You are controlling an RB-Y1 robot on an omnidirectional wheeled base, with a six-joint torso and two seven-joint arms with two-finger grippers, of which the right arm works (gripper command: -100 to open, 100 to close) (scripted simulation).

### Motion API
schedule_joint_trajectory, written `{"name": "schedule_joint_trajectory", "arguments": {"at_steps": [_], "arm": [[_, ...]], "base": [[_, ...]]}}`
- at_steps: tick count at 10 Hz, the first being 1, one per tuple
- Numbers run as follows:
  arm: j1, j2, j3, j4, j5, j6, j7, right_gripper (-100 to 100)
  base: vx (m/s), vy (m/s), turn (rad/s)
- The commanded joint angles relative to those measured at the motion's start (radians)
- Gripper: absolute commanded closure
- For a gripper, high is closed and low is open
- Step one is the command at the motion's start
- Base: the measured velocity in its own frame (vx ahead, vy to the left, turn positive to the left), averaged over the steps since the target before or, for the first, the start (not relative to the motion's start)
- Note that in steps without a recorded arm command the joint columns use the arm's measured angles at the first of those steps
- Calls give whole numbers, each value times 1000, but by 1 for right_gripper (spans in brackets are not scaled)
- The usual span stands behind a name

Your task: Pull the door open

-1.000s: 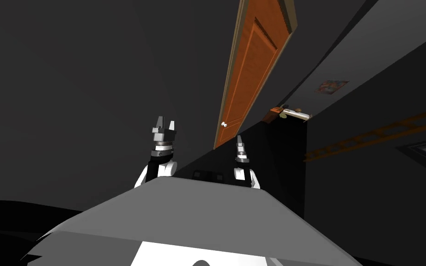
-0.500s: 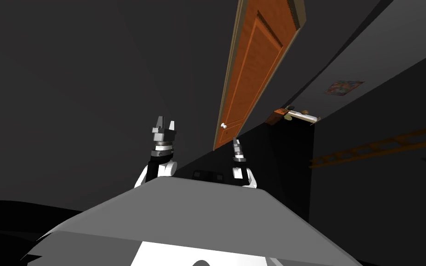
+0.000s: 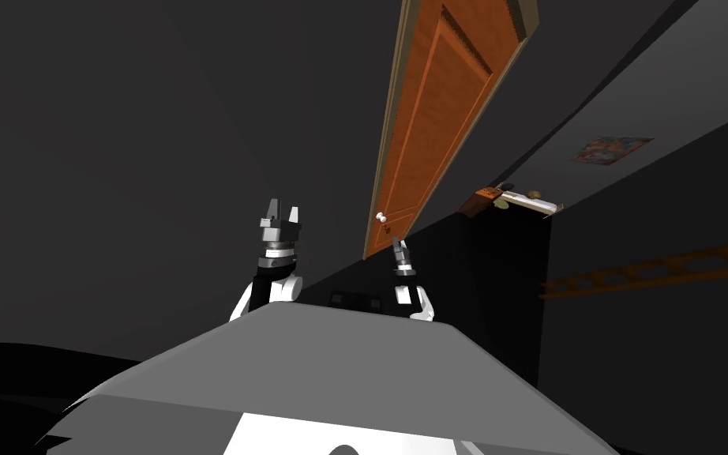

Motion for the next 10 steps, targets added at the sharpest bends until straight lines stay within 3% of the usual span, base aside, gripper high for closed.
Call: {"name": "schedule_joint_trajectory", "arguments": {"at_steps": [1, 10], "arm": [[-11, -1, 0, 34, 6, -7, 31, -100], [-122, 14, 1, 299, 54, -57, 277, -100]], "base": [[45, -58, 57], [65, -110, 89]]}}
